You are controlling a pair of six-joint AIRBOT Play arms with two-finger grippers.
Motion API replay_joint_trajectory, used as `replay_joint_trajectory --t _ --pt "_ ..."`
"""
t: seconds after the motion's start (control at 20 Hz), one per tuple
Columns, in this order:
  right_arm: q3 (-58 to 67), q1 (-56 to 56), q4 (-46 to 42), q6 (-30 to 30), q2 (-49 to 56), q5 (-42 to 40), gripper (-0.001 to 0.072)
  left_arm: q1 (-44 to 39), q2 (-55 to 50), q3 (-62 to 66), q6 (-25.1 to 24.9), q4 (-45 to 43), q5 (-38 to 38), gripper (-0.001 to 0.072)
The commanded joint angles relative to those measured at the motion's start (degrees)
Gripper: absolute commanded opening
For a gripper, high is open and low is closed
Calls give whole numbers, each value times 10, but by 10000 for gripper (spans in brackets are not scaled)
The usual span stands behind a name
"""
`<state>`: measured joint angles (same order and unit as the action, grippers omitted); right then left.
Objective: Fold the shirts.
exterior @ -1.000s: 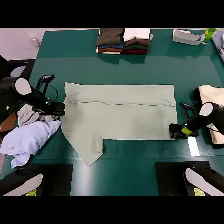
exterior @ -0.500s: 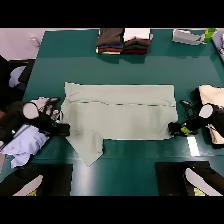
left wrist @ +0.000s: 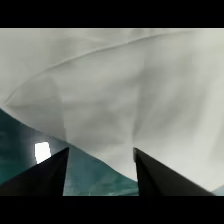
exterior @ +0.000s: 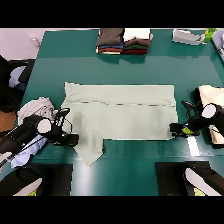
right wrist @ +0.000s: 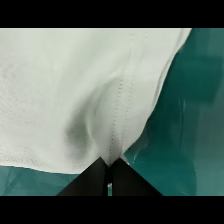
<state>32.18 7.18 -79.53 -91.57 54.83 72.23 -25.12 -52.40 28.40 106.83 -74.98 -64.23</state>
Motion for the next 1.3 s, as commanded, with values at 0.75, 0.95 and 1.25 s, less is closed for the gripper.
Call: replay_joint_trajectory --t 0.75,0.95,1.25 --pt "53 1 -92 21 -130 159 18 -4 157 73 -26 -62 -167 24" --pt "55 0 -90 20 -151 141 17 -4 155 129 -63 -95 -134 25" --pt "183 0 -85 10 -7 75 17 60 38 223 -107 -153 -17 25"
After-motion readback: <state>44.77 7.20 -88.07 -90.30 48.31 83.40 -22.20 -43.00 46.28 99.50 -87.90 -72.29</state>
